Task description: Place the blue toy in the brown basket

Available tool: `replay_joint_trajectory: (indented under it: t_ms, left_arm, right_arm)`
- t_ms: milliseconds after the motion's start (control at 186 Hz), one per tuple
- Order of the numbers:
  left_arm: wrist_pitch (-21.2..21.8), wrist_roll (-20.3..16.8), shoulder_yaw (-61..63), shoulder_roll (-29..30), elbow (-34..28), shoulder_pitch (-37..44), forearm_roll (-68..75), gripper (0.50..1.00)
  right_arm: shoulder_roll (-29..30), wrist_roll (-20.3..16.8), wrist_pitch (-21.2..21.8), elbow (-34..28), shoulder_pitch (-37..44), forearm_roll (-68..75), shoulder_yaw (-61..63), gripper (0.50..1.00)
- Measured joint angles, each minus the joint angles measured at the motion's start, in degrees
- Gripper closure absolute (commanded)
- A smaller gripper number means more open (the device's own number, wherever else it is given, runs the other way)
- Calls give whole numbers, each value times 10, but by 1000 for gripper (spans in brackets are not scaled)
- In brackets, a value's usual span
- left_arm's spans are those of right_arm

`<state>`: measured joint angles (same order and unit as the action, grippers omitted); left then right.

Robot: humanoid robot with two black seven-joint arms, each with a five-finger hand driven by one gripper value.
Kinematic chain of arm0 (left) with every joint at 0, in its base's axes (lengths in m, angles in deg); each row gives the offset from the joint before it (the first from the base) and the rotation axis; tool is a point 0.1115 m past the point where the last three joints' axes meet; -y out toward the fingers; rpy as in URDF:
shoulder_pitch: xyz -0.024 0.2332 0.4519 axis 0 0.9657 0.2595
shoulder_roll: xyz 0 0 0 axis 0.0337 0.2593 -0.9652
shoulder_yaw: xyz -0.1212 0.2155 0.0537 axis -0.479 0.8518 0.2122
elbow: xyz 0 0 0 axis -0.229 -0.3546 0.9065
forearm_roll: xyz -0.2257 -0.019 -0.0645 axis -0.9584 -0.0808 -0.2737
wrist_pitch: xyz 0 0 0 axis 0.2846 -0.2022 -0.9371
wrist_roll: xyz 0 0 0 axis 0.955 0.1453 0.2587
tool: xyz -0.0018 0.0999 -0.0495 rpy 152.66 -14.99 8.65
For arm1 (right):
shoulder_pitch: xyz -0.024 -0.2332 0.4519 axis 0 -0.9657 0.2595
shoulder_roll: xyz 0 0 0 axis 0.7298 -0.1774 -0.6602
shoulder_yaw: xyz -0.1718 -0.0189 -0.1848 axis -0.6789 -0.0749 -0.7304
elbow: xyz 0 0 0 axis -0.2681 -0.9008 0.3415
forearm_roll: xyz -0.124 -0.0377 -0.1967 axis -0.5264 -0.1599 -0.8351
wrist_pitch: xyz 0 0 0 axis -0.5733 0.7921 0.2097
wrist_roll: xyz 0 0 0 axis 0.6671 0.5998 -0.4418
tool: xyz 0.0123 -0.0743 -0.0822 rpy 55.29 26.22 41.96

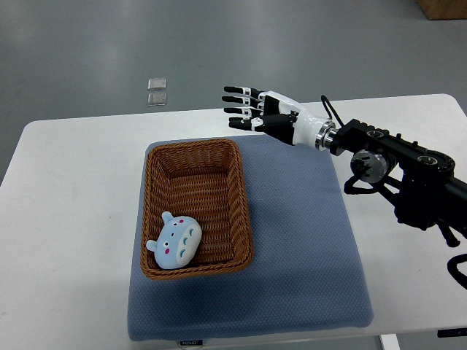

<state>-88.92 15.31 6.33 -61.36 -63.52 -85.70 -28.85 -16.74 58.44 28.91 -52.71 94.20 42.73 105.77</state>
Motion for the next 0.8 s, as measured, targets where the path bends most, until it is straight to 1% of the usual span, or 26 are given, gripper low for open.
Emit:
replay_joint_trajectory:
  t_ms: [226,302,393,442,657,797]
  left_arm:
    - [0,0,0,0,0,0,0,500]
    - [0,0,0,0,0,0,0,500]
    - [0,0,0,0,0,0,0,500]
    - [0,0,0,0,0,0,0,500]
    - [0,0,0,0,0,0,0,500]
    - [0,0,0,0,0,0,0,500]
  right_arm:
    - [-12,-33,5,88,2,94,1,585]
    - [-12,-54,6,113,4,124,2,585]
    - [-12,-79,6,127,4,162,2,585]
    - [-12,-85,6,131,4,177,2,585]
    - [-11,-90,5,140,-5,198,2,585]
    - [-12,-82,6,140,-13,199,3,585]
